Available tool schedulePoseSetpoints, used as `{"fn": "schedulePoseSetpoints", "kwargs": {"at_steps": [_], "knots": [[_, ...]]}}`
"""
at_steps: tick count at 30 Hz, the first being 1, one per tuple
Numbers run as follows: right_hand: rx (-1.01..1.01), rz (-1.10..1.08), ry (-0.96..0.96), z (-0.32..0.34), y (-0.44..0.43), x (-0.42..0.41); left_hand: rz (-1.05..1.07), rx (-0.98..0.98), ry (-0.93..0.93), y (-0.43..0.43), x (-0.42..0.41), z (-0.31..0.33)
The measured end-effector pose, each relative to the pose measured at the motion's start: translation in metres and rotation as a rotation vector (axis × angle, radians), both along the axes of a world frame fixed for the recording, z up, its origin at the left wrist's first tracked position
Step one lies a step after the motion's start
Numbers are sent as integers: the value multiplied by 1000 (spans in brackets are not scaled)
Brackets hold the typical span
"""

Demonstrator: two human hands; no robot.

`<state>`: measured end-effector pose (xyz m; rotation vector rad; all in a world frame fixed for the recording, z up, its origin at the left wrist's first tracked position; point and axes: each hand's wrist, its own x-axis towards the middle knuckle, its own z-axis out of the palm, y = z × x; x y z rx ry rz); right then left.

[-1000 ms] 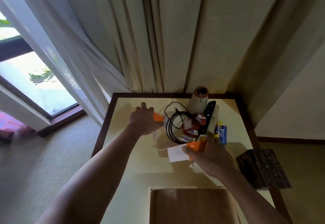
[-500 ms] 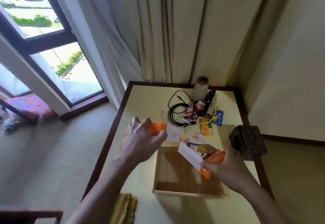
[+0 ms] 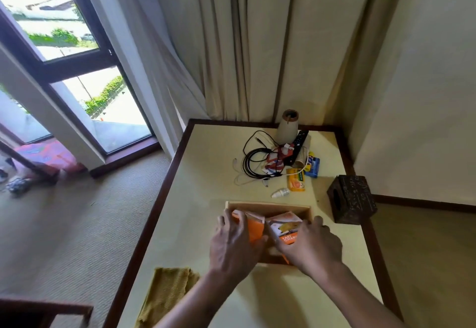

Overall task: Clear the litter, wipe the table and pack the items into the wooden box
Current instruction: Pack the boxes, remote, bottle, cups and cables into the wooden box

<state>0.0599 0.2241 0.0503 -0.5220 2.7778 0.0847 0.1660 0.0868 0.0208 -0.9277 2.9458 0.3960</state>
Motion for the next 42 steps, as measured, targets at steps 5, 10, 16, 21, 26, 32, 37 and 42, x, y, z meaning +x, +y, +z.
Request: {"fn": "schedulePoseSetpoints", "kwargs": {"at_steps": [5, 10, 16, 21, 26, 32, 37, 42], "knots": [[1, -14, 19, -25, -6, 14, -36, -54, -174, 5, -5, -23], [-31, -51, -43, -38, -7, 14, -167, -225, -368, -1, -15, -29], [-62, -91, -233, -44, -8, 6, -435, -229, -350, -21, -25, -41], [-117, -70, -289, -50, -8, -7, -663, -92, -331, -30, -42, -48], [-91, -58, -258, -64, -8, -9, -690, -170, -411, -40, -46, -62], [-137, -58, -281, -78, -12, -10, -639, -146, -362, -57, -46, -68], [-452, -187, -515, -90, -13, -17, -585, -235, -427, -44, -51, -67], [-576, -227, -463, -103, -12, -26, -561, -192, -451, -41, -52, -63]]}}
